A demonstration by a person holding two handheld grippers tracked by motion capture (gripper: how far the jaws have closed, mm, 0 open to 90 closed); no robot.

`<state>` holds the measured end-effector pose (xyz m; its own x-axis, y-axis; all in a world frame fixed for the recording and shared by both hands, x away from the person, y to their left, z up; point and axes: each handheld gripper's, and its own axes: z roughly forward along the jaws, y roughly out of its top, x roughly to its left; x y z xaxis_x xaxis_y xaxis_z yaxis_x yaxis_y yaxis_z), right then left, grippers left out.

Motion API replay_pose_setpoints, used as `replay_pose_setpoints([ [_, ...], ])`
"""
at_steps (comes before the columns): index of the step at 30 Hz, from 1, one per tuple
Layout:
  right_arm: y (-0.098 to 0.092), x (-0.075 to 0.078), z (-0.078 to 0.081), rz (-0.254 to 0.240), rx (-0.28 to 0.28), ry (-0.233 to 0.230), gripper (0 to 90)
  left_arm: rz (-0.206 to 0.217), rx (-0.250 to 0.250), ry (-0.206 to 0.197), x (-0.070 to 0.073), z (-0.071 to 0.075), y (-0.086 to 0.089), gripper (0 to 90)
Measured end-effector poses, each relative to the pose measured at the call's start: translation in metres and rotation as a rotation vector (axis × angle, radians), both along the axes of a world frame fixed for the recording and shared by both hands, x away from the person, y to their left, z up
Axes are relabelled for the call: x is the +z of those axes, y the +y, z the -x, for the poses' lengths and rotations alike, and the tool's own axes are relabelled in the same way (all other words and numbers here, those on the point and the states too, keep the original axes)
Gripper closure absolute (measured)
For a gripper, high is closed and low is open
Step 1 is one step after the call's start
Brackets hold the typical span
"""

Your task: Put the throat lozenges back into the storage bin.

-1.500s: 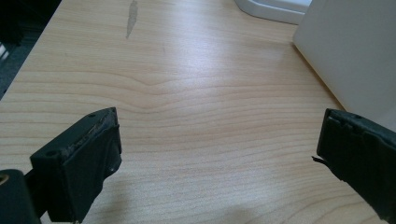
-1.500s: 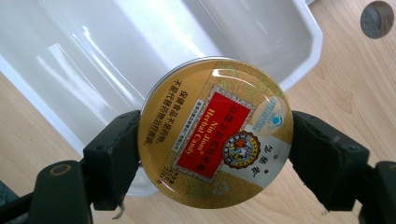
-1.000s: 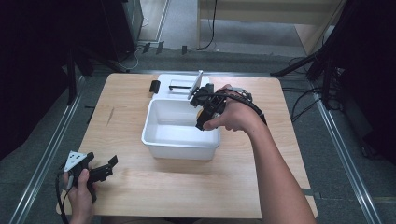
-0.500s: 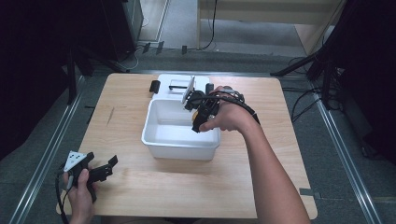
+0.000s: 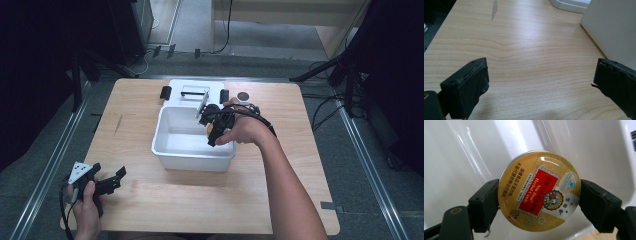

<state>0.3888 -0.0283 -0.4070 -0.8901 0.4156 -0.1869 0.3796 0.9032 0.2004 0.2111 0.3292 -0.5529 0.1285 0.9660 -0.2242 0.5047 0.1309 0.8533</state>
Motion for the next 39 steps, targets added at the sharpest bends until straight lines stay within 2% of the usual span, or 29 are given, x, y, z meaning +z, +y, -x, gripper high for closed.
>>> replay_pose_setpoints([
  [13, -0.004, -0.020, -0.004, 0.016, 0.001, 0.004, 21.3, 0.000, -0.001, 0.004, 0.000, 0.000, 0.000, 0.2],
  [22, -0.002, -0.030, -0.007, 0.044, -0.019, 0.018, 21.3, 0.001, -0.001, 0.006, 0.000, 0.000, 0.000, 0.2],
  [39, 0.007, -0.040, -0.009, 0.127, 0.014, -0.005, 21.2, 0.001, -0.004, 0.008, 0.000, 0.000, 0.001, 0.2],
])
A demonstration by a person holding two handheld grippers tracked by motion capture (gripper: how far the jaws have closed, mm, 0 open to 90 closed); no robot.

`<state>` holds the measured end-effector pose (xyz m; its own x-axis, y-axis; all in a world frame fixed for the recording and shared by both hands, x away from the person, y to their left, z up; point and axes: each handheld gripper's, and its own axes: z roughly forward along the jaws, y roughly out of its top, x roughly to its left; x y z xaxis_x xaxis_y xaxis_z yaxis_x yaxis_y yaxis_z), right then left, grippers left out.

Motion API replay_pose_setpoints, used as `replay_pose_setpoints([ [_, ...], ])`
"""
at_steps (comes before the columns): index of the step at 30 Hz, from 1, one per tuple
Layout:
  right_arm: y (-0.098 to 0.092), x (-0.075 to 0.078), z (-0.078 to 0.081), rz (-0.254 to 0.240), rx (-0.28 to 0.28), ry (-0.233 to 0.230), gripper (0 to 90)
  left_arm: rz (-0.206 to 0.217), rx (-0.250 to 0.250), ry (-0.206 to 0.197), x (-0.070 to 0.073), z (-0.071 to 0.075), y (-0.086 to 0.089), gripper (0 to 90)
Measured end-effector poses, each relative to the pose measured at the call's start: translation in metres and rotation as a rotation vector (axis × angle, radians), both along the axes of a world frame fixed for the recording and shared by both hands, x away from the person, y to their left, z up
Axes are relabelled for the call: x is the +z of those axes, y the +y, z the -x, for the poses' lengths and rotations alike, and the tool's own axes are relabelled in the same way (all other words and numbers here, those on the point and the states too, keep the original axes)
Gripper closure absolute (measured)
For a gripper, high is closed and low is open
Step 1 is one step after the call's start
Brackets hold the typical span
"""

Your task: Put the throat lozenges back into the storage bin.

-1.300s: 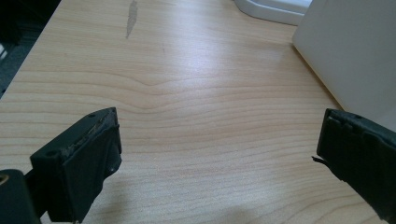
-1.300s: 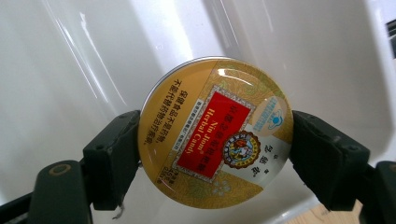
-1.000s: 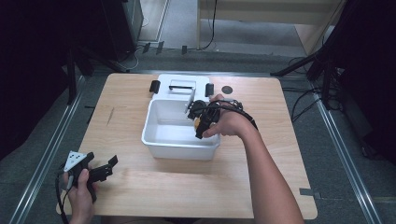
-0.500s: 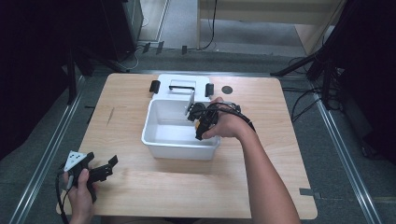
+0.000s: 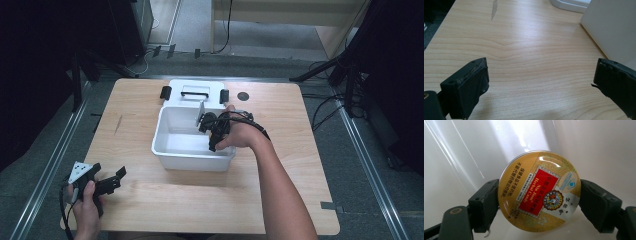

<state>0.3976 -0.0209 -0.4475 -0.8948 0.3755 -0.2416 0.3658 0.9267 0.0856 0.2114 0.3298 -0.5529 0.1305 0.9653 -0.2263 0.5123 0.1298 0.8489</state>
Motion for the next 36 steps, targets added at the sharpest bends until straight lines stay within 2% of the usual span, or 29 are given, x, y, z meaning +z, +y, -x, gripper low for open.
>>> replay_pose_setpoints([
  [8, 0.002, -0.003, 0.001, 0.028, 0.015, -0.033, 20.3, 0.001, 0.000, 0.000, 0.000, 0.000, 0.000, 0.2],
  [14, 0.000, 0.000, 0.002, 0.006, 0.005, -0.044, 18.5, 0.002, 0.000, 0.000, 0.000, 0.000, 0.000, 0.2],
  [18, -0.002, 0.005, 0.005, -0.015, 0.006, -0.057, 20.9, 0.001, -0.001, 0.000, 0.000, 0.000, 0.000, 0.2],
  [26, -0.008, 0.024, 0.010, -0.111, -0.023, -0.055, 25.2, 0.000, 0.000, -0.001, 0.000, 0.000, 0.000, 0.2],
  [36, -0.022, 0.045, 0.016, -0.176, -0.077, -0.076, 18.4, -0.003, 0.001, -0.002, 0.000, 0.000, -0.001, 0.2],
])
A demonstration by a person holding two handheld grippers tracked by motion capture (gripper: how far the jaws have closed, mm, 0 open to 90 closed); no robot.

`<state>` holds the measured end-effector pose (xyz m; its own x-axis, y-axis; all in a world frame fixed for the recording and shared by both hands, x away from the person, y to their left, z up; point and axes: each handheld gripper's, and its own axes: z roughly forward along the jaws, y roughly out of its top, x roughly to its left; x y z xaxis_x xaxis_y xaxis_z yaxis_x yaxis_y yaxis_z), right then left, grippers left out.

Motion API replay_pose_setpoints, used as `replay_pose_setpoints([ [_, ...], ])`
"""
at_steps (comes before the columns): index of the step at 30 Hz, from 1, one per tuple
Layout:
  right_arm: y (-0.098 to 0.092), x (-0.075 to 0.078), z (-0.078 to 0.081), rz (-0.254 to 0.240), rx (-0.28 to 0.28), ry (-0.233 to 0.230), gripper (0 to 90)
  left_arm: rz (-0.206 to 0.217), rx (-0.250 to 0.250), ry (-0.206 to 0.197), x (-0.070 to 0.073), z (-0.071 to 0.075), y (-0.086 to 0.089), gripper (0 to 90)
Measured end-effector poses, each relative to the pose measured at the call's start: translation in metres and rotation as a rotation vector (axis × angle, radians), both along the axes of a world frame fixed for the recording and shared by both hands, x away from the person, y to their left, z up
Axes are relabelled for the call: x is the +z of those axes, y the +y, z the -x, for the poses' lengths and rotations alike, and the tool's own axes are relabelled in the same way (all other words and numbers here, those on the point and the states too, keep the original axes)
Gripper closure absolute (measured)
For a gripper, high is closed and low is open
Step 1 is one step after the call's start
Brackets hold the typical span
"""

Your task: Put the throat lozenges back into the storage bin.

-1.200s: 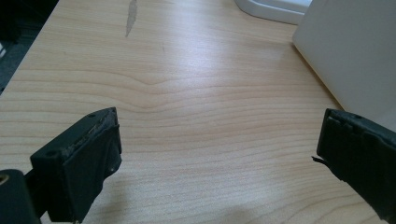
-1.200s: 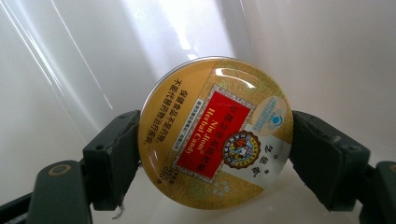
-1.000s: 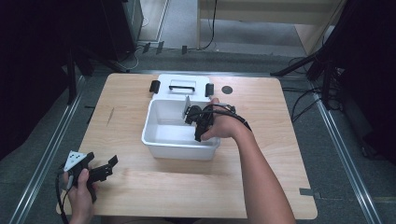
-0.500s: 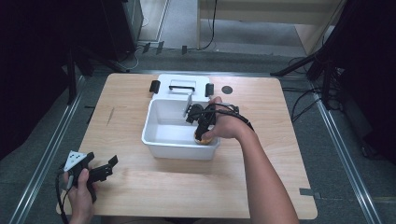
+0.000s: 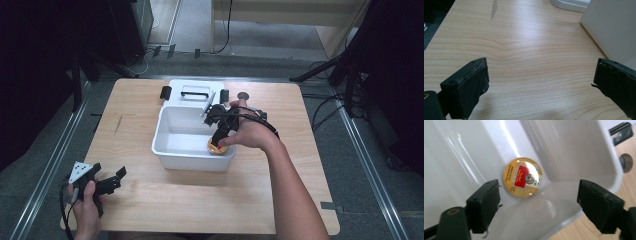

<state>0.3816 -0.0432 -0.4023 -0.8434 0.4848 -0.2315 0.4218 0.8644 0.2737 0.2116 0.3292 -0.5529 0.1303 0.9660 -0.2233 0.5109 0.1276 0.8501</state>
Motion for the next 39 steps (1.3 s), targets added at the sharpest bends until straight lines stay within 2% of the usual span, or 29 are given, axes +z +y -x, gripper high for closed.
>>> replay_pose_setpoints([
  [7, -0.015, 0.017, 0.008, -0.047, -0.033, -0.012, 12.6, 0.001, 0.001, -0.002, 0.000, 0.000, 0.000, 0.2],
  [12, -0.025, 0.026, 0.016, -0.055, -0.052, -0.010, 1.7, 0.000, 0.000, 0.000, 0.000, 0.000, 0.000, 0.2],
  [21, -0.048, 0.035, 0.027, -0.115, -0.139, -0.027, 0.0, -0.003, -0.001, 0.001, 0.000, 0.000, 0.000, 0.2],
  [27, -0.069, 0.033, 0.031, -0.135, -0.197, -0.031, 0.0, -0.007, -0.003, 0.002, 0.000, 0.000, 0.000, 0.2],
  [39, -0.116, 0.016, 0.040, -0.155, -0.281, -0.035, 0.0, -0.010, 0.000, 0.000, 0.000, 0.001, -0.001, 0.2],
])
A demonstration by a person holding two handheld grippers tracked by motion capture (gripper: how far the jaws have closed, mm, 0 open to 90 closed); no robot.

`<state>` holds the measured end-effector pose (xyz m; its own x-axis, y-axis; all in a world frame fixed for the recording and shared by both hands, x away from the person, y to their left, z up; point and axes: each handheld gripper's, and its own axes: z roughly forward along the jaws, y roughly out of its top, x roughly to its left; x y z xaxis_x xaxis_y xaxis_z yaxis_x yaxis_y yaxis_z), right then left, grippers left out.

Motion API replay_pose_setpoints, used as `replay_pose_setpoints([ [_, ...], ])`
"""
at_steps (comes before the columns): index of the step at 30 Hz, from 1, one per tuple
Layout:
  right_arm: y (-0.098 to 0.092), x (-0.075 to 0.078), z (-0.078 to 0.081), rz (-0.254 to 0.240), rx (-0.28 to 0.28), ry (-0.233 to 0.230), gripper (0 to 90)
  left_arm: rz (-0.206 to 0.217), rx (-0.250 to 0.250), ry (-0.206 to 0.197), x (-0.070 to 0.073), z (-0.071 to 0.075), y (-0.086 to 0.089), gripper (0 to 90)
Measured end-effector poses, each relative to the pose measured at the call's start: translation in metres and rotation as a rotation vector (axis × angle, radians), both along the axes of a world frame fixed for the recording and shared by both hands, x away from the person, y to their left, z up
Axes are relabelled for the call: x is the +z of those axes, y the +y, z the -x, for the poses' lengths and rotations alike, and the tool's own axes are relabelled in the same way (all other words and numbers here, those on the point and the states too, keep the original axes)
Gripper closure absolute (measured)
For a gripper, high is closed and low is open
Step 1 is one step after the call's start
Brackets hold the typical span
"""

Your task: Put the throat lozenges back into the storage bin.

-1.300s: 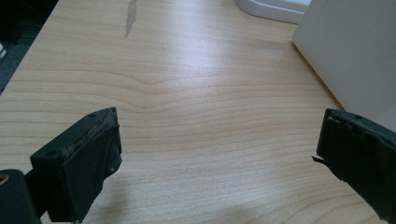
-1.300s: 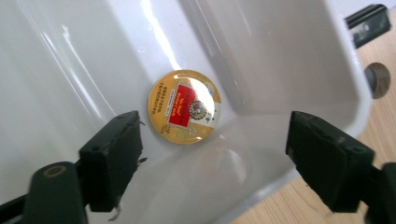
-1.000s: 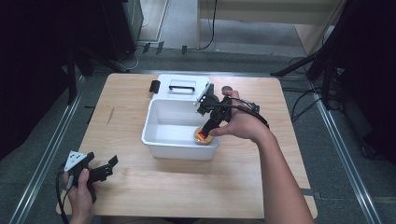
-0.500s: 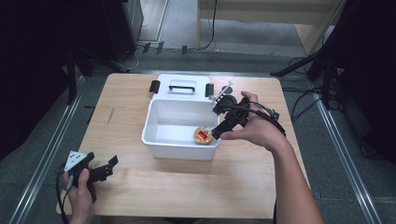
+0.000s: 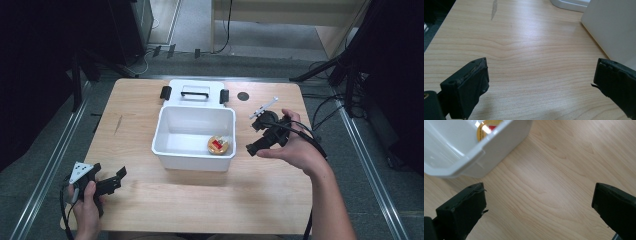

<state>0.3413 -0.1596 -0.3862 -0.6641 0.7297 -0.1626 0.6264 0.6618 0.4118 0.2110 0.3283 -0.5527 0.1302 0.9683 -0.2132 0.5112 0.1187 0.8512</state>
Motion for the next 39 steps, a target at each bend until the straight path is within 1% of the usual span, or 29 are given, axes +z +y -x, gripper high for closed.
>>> replay_pose_setpoints([
  [5, -0.018, -0.008, 0.003, -0.004, -0.033, 0.002, 0.0, 0.000, 0.000, 0.000, 0.000, 0.000, 0.000, 0.2],
  [8, -0.028, -0.014, 0.006, -0.008, -0.065, 0.013, 0.0, 0.000, 0.000, 0.000, 0.000, 0.000, 0.000, 0.2],
  [11, -0.036, -0.020, 0.008, -0.012, -0.081, 0.017, 0.0, 0.000, 0.001, 0.000, 0.000, 0.000, 0.000, 0.2],
  [13, -0.043, -0.024, 0.010, -0.010, -0.092, 0.011, 0.0, 0.000, 0.001, 0.000, 0.000, 0.000, 0.000, 0.2],
  [15, -0.050, -0.030, 0.011, -0.013, -0.116, 0.017, 0.0, 0.001, 0.001, -0.001, 0.000, 0.000, 0.000, 0.2],
  [21, -0.067, -0.043, 0.015, -0.018, -0.159, 0.025, 0.0, 0.000, 0.002, -0.001, 0.000, 0.000, 0.000, 0.2],
  [24, -0.076, -0.049, 0.018, -0.029, -0.180, 0.027, 0.0, 0.000, 0.002, -0.001, 0.000, 0.000, 0.000, 0.2],
  [30, -0.093, -0.066, 0.024, -0.038, -0.231, 0.034, 0.0, 0.000, 0.002, -0.001, 0.000, 0.000, 0.000, 0.2],
  [33, -0.100, -0.074, 0.027, -0.044, -0.258, 0.026, 0.0, -0.001, 0.001, -0.001, 0.000, 0.000, 0.000, 0.2],
  [39, -0.114, -0.087, 0.034, -0.061, -0.294, -0.009, 0.0, -0.001, 0.002, -0.001, 0.000, 0.000, 0.000, 0.2],
])
